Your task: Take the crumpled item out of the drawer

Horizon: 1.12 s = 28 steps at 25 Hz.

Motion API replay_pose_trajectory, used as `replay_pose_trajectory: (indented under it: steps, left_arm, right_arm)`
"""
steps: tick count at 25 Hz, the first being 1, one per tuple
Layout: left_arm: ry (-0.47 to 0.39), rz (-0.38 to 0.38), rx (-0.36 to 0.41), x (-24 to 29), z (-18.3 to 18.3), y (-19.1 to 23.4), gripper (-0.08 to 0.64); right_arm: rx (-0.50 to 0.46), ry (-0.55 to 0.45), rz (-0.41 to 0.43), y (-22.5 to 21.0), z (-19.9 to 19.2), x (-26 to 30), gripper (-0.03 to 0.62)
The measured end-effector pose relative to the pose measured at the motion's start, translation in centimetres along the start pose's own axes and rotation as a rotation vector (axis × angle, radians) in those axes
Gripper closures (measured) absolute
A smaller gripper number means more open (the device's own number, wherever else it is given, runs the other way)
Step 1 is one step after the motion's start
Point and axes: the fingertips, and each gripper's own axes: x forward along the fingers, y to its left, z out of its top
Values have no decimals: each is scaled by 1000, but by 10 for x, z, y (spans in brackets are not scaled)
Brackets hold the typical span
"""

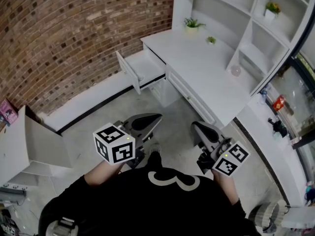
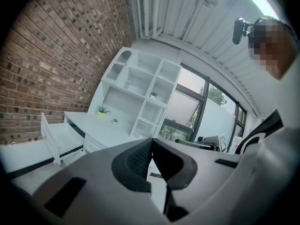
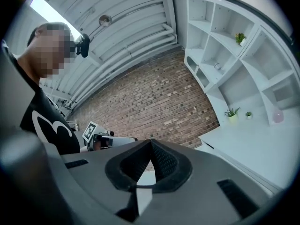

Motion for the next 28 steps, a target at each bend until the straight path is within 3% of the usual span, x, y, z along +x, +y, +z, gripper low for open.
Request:
replay_pose_trajectory:
  steps: [9,13,18,28]
  left_arm:
    - [7,52,-81,49,29,144,557]
    - [-7,38,-93,61,40,202,557]
    - [-4,104,-134,66,47,277,557]
    - [-5,159,-54,78,77,347,557]
  right_arm:
    - [70,115,26,-100,-4,124,581]
    - [83,192,62,-134,-12,184,581]
    - [78,267,103,-170,-16,250,581]
    - [43,251,155,-201,-2,321,581]
